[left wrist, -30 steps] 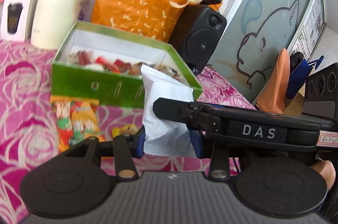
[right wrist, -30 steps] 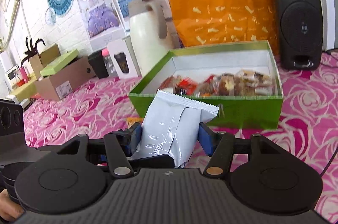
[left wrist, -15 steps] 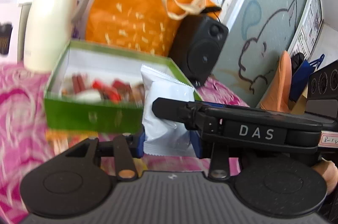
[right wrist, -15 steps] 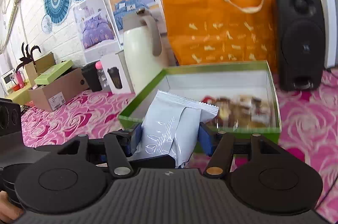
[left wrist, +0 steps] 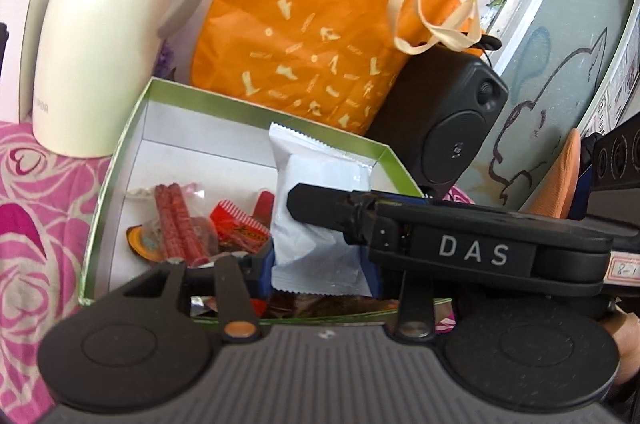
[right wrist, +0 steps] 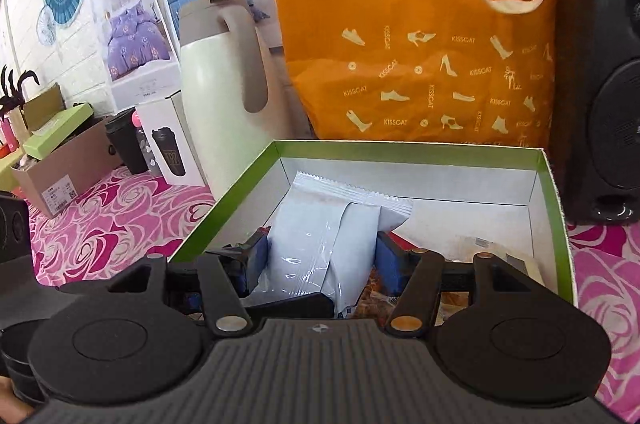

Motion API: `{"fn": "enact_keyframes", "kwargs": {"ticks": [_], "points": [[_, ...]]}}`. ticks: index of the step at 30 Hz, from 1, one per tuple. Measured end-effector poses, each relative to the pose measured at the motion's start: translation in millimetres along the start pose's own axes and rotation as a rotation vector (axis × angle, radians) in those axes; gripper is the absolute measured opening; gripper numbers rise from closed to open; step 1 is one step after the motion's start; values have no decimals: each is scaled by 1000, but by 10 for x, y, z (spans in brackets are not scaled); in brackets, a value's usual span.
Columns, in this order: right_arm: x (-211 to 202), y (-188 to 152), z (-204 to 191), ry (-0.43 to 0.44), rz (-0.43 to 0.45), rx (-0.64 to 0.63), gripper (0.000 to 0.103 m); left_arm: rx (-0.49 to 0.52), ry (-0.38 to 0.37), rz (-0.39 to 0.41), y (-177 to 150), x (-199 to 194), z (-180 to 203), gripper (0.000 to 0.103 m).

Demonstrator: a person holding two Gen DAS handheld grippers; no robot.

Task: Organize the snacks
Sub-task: 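Open the right tool to release the packet and lift away, then grasp the small yellow cartoon candy with the right tool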

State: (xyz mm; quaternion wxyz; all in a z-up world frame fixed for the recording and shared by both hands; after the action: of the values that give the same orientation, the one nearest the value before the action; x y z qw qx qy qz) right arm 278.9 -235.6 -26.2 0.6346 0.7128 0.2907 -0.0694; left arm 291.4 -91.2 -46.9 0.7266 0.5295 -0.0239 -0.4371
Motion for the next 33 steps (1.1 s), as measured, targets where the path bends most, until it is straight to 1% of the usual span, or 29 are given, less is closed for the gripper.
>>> {"fn": "enact_keyframes", "kwargs": {"ticks": [6,7,8,9,11,16,17,20,22,24,26,27,29,31,33], "points": [[84,0,24,13,6,11,96,6,20,2,-16,58,-50,41],[88,-2,27,16,11,14,98,6,24,2,-20,51,-58,42],[80,-5,33,23,20,18,99,7,34,2,-17,37,-58,45],[51,-7,43,25,41,25,102,9,55,2,-13,8,-57,46],[-46,8,61,19,86,34,103,27,90,14,-13,-81,-62,49],[-387,81,63,33,165,31,103,32,148,51,-52,-343,-139,51],[-467,71,55,47,179,28,103,39,154,61,-71,-412,-137,52],[-707,-29,-16,101,216,-12,103,84,186,101,-179,-639,-91,55],[-831,-142,-82,115,214,-58,103,126,197,121,-289,-782,-21,55],[-933,-286,-124,132,201,-92,98,166,185,127,-431,-901,66,55],[-997,-426,-106,154,172,-76,78,199,152,105,-586,-973,164,55],[-1010,-504,-79,159,145,-44,74,208,130,81,-663,-984,206,55],[-990,-665,-5,169,90,39,60,195,80,31,-807,-966,275,55],[-915,-843,59,200,25,115,53,168,33,-19,-924,-903,316,55],[-776,-979,119,184,-33,166,49,152,33,-54,-1005,-798,323,55]]}}
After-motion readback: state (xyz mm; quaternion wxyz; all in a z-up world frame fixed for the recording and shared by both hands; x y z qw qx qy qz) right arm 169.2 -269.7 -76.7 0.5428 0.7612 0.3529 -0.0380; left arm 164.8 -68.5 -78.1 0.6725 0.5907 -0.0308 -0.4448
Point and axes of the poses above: each gripper's, at about its wrist camera, not at the fingertips, and x roughly the way its jaws point, z to its right, y to its top, the point moved 3 cm from there along x, roughly the way its jaws point, and after that the axes turned 2 degrees about y, right-handed, at the moved point
